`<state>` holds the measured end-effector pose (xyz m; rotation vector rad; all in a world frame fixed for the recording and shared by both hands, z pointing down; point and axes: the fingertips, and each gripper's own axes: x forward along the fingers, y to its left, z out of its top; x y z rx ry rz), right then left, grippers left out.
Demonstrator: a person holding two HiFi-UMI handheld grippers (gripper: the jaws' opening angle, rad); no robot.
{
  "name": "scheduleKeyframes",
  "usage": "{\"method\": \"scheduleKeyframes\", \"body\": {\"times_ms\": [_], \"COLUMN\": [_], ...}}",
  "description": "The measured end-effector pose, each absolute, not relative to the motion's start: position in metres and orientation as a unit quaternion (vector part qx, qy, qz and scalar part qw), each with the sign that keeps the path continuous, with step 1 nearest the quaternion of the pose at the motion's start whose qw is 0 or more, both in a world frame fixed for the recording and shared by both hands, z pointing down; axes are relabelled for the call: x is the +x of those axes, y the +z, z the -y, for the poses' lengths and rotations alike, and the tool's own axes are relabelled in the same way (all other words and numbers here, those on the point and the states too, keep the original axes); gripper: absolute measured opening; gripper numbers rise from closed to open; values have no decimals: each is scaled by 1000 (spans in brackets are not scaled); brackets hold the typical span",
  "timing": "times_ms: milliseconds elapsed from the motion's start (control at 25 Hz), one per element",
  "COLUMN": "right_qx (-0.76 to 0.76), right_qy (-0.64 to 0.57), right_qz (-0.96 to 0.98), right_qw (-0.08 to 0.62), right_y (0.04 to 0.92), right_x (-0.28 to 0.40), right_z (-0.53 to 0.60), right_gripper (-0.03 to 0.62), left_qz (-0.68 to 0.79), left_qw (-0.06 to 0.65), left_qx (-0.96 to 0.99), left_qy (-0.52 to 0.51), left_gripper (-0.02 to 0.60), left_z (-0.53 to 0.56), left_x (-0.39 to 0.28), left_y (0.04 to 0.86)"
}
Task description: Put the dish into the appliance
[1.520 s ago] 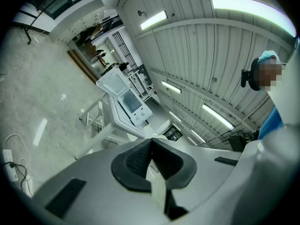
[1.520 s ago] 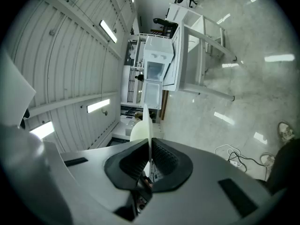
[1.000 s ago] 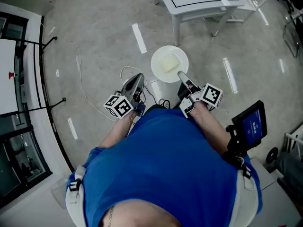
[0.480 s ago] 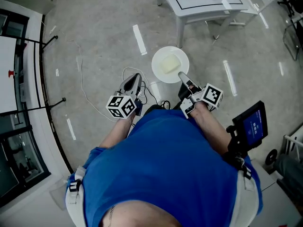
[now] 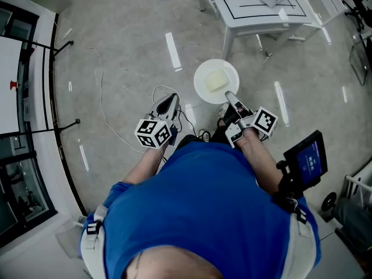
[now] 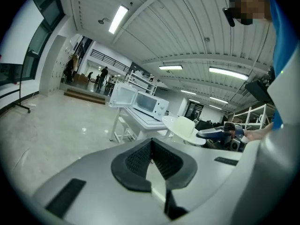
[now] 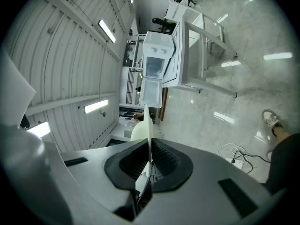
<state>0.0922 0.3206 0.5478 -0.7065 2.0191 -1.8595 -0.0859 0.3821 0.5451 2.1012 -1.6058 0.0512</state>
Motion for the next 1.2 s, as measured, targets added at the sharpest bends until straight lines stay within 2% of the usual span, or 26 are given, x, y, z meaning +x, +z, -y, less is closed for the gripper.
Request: {"method": "scheduleKeyframes", "body": {"times_ms": [240,800,1200], "right_qx": [-226,-207,-210], "right_qy": [-654,-647,-649], "right_qz": [-705,-721,-718], "right_qw": [158,141,138], "right_y": [564,527,532], "right_x": [89,43,62], "right_z": [-239,-216,-118], "right_gripper": [14,14,14], "left_qz": [591,591,600], "left_qw": [230,210,207], "left_qx": [773,778,773], "left_qy": [4,-18,-2], "left_gripper": [6,6,6], "left_z": [-309,-282,-190], "left_x": [-77,-103,-91], "left_y": [552,491,498]}}
